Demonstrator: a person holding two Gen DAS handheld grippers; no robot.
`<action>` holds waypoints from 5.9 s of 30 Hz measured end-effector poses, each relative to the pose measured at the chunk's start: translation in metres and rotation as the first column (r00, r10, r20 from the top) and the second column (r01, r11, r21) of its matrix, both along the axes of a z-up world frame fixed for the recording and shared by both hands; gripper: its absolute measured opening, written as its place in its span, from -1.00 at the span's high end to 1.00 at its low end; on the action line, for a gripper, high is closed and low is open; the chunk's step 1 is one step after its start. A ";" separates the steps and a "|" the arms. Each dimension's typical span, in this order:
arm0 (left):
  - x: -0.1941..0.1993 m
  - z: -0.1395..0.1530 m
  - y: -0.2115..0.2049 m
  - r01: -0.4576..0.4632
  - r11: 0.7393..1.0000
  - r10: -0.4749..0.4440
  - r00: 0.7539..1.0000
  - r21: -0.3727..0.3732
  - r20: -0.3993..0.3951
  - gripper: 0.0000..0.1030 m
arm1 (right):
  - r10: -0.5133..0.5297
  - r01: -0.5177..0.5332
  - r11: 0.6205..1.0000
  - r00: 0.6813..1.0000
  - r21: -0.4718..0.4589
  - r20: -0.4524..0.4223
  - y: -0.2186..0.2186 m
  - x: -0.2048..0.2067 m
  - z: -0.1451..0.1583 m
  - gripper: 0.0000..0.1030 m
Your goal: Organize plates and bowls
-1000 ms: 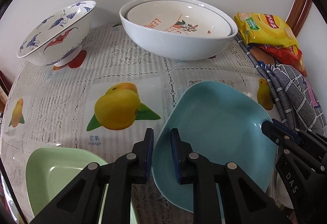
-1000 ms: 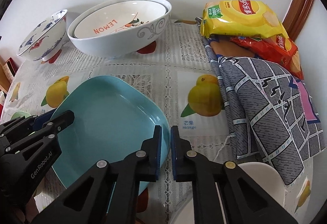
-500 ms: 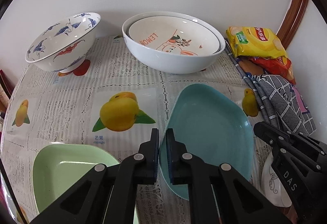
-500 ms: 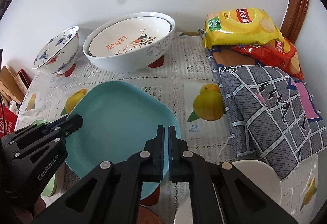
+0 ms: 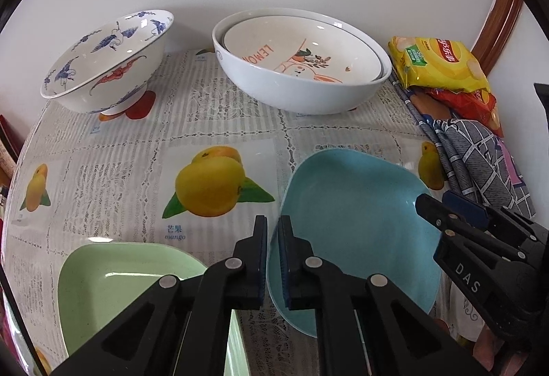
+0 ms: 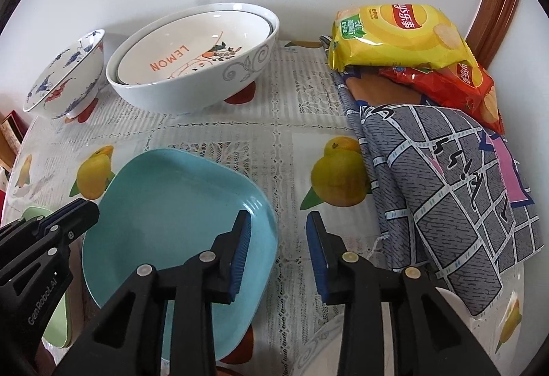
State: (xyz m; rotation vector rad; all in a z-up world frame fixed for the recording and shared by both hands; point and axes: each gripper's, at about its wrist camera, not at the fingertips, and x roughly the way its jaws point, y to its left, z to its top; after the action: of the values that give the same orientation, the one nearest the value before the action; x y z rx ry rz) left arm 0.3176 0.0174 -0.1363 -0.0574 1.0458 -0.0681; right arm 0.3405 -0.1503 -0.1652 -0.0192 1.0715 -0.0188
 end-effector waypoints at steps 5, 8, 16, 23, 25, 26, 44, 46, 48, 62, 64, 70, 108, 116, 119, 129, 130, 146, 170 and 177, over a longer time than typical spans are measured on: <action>0.002 -0.008 -0.002 0.008 1.000 -0.009 1.000 -0.019 -0.020 0.85 | 0.000 0.001 1.000 1.000 0.010 -0.009 -0.001 0.003 -0.006 0.39; 0.005 -0.015 -0.002 0.009 0.999 -0.010 0.999 -0.033 -0.046 0.79 | 0.001 -0.001 1.000 1.000 0.004 -0.013 0.000 0.003 -0.008 0.54; 0.004 -0.022 -0.007 0.015 1.000 -0.015 1.000 -0.021 -0.021 0.74 | -0.008 0.008 1.000 1.000 0.024 0.000 -0.003 0.003 -0.009 0.86; -0.001 -0.002 -0.003 0.000 1.000 0.000 1.000 -0.031 0.016 0.74 | -0.010 0.007 0.998 0.998 0.065 0.055 -0.006 -0.009 0.010 0.88; -0.006 0.007 -0.002 -0.001 0.999 0.002 0.999 -0.035 0.034 0.74 | -0.012 0.006 0.997 0.997 0.075 0.079 -0.007 -0.015 0.021 0.88; -0.009 0.012 0.000 0.000 0.999 0.002 0.999 -0.037 0.042 0.74 | -0.012 0.005 0.997 0.996 0.080 0.088 -0.007 -0.018 0.026 0.89; -0.117 0.089 -0.009 0.020 0.999 -0.013 0.986 -0.043 0.166 0.74 | -0.047 0.024 0.993 0.977 0.113 0.206 -0.015 -0.140 0.114 0.90; -0.130 0.092 -0.010 0.024 0.999 -0.016 0.985 -0.049 0.170 0.74 | -0.058 0.032 0.992 0.976 0.123 0.210 -0.018 -0.154 0.119 0.90; -0.142 0.095 -0.011 0.034 0.998 -0.024 0.984 -0.052 0.179 0.74 | -0.066 0.039 0.991 0.974 0.128 0.217 -0.021 -0.167 0.125 0.90; -0.200 0.117 -0.013 0.056 0.997 -0.044 0.973 -0.046 0.228 0.74 | -0.100 0.066 0.988 0.960 0.139 0.260 -0.020 -0.230 0.147 0.90; -0.206 0.120 -0.013 0.056 0.998 -0.045 0.971 -0.040 0.236 0.74 | -0.102 0.067 0.988 0.959 0.141 0.266 -0.019 -0.237 0.149 0.90; -0.219 0.124 -0.009 0.056 0.998 -0.045 0.969 -0.039 0.242 0.74 | -0.085 0.054 0.991 0.959 0.120 0.271 -0.014 -0.251 0.155 0.90; -0.191 0.104 0.050 -0.022 0.997 0.035 0.981 -0.068 0.192 0.72 | -0.052 0.011 0.988 0.965 0.156 0.258 0.041 -0.215 0.135 0.90; -0.180 0.098 0.065 -0.047 0.996 0.060 0.982 -0.074 0.181 0.72 | -0.023 -0.014 0.988 0.970 0.151 0.240 0.056 -0.197 0.128 0.90; -0.176 0.096 0.070 -0.055 0.996 0.068 0.982 -0.075 0.178 0.73 | -0.015 -0.021 0.988 0.974 0.154 0.227 0.060 -0.189 0.125 0.90; -0.152 0.084 0.081 -0.071 0.992 0.088 0.983 -0.106 0.162 0.73 | 0.004 -0.030 0.992 0.978 0.123 0.208 0.073 -0.164 0.117 0.90; -0.150 0.082 0.082 -0.073 0.991 0.090 0.983 -0.111 0.158 0.73 | 0.006 -0.031 0.992 0.979 0.121 0.206 0.074 -0.162 0.115 0.90; -0.122 0.049 0.103 -0.128 0.984 0.139 0.986 -0.122 0.090 0.73 | 0.056 -0.074 0.990 0.987 0.120 0.148 0.096 -0.123 0.086 0.90; -0.115 0.016 0.148 -0.237 0.966 0.240 0.971 -0.098 0.012 0.73 | 0.172 -0.179 0.975 0.983 0.135 0.062 0.141 -0.096 0.044 0.90; -0.111 0.009 0.153 -0.245 0.966 0.246 0.969 -0.079 0.002 0.73 | 0.187 -0.191 0.969 0.982 0.158 0.037 0.146 -0.087 0.031 0.90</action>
State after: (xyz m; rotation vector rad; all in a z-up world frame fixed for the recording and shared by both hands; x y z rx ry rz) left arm 0.2068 0.1709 -0.1268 -0.2574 1.0165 0.1156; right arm 0.2536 -0.0046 -0.1338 0.0248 1.0427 0.2394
